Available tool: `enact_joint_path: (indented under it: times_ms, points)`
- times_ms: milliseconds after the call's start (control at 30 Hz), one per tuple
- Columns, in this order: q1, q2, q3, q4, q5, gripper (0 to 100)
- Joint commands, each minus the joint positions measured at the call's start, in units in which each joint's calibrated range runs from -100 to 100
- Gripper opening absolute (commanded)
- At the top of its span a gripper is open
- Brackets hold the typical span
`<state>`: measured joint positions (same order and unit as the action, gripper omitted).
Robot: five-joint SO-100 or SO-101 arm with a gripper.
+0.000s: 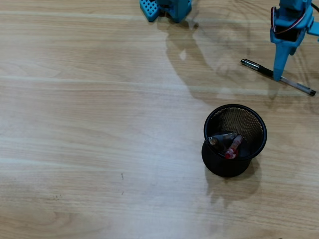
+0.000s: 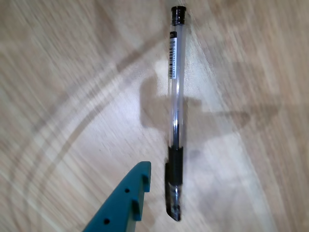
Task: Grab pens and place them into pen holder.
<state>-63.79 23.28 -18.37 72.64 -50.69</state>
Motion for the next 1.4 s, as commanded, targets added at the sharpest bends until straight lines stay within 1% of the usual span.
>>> enact_joint_path:
  times_ms: [0, 133, 200, 300, 333, 367, 500, 733, 800, 900, 1000, 1133, 1233, 1367]
  points:
    - [-1.5, 3.3, -2.0, -3.7, -1.5, 37]
    - [-1.5, 6.6, -1.6, -8.6, -1.5, 37]
    - [-1.4, 7.1, 2.2, -13.9, -1.5, 37]
    - [-1.3, 7.0, 8.6, -21.5, -2.2, 34]
    - [-1.4, 7.0, 12.8, -26.4, -2.7, 32]
    - [-1.5, 6.9, 14.7, -28.9, -3.0, 31]
    - [-2.3, 5.2, 21.4, -35.1, -4.5, 31]
    - [-2.6, 2.1, 26.3, -35.1, -5.4, 31]
    - [-2.6, 1.6, 27.0, -35.0, -5.4, 27]
    - [-2.6, 1.4, 27.1, -35.0, -5.4, 18]
    - [-2.6, 1.4, 27.2, -35.0, -5.4, 12]
    - [-2.6, 1.4, 27.2, -34.9, -5.4, 7]
    - [-2.6, 1.4, 27.2, -34.9, -5.3, 2]
    - [-2.6, 1.4, 27.2, -34.9, -5.2, 2]
